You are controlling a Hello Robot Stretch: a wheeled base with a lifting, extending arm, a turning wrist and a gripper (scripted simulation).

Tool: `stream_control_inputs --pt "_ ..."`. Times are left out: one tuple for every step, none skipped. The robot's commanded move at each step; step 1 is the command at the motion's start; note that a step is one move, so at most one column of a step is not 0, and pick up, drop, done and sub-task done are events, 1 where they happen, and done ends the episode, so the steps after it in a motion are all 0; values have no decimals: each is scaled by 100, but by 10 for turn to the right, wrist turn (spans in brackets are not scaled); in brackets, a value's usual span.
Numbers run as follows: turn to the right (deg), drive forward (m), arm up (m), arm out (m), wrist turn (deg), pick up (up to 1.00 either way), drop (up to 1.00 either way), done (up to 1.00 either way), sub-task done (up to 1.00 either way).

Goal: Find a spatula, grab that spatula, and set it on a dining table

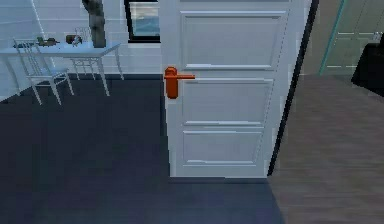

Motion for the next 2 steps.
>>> stream_control_inputs --pt "0 15 0 0 0 0 0 0 0" --pt "-450 0 0 0 0 0 0 0 0"
